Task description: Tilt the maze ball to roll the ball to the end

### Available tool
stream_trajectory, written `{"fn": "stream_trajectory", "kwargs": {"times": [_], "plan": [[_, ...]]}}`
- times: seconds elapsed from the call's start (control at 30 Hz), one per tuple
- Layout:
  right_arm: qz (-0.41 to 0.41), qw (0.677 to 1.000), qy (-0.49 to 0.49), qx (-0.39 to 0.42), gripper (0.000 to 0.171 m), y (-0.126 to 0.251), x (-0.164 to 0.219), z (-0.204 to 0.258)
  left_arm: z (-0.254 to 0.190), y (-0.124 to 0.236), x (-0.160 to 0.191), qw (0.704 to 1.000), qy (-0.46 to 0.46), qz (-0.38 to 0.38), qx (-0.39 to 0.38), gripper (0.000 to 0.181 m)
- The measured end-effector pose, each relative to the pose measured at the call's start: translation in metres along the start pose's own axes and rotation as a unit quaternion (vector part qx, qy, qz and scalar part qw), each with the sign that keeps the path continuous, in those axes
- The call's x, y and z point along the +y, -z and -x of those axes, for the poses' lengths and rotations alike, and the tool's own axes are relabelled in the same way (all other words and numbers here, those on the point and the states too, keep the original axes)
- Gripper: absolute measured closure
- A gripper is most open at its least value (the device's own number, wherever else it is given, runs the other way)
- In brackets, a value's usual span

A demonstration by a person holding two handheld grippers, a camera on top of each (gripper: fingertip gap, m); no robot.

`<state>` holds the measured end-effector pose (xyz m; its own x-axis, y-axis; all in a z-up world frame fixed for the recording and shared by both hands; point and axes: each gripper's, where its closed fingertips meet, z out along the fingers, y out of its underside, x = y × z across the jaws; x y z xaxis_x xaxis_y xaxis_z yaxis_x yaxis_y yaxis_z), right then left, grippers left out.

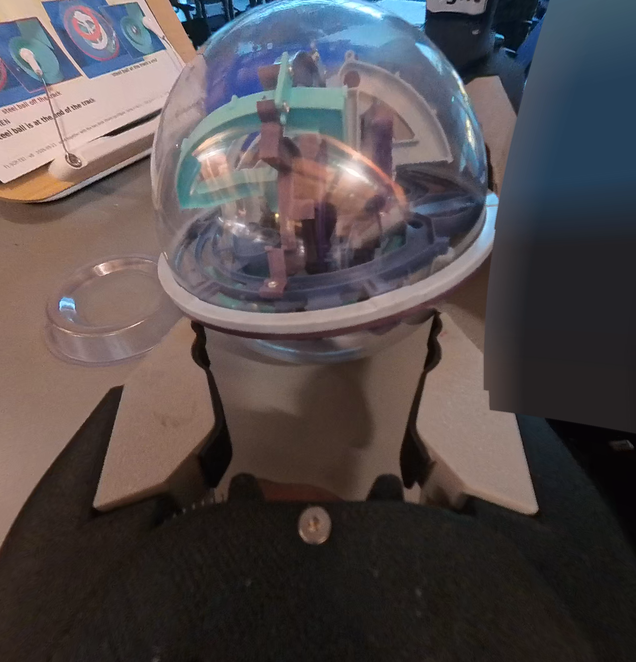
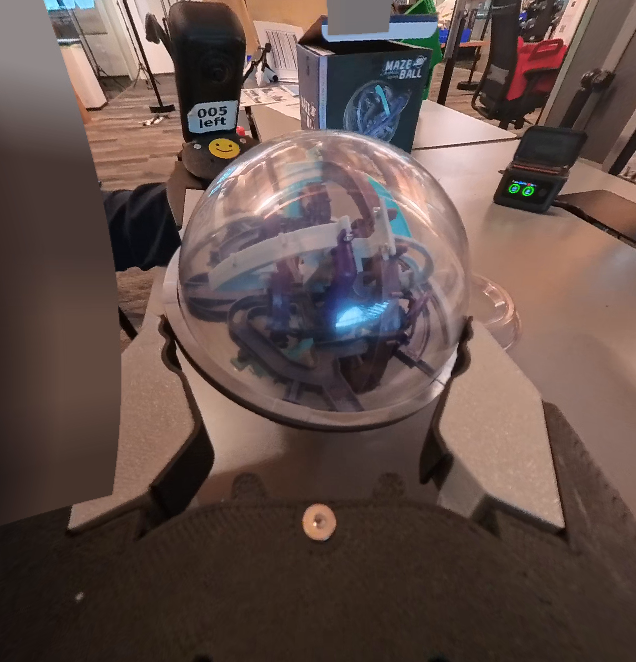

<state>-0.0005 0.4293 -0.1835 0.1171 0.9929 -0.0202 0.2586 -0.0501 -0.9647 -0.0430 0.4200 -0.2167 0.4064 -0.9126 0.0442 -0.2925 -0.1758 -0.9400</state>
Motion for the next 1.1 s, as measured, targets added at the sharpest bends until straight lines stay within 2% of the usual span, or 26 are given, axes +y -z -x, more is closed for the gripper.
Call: {"fn": "stream_trajectory", "kwargs": {"times": [1.03, 1.1], "plan": [[0.008, 0.998, 0.032, 0.051, 0.022, -0.01, 0.015, 0.006, 0.002, 0.003, 0.007, 0.999, -0.042, 0.021, 0.008, 0.055], [0.009, 0.997, 0.045, 0.058, 0.022, -0.01, 0.015, 0.007, -0.001, 0.004, 0.007, 0.999, -0.042, 0.019, 0.017, 0.05]]}}
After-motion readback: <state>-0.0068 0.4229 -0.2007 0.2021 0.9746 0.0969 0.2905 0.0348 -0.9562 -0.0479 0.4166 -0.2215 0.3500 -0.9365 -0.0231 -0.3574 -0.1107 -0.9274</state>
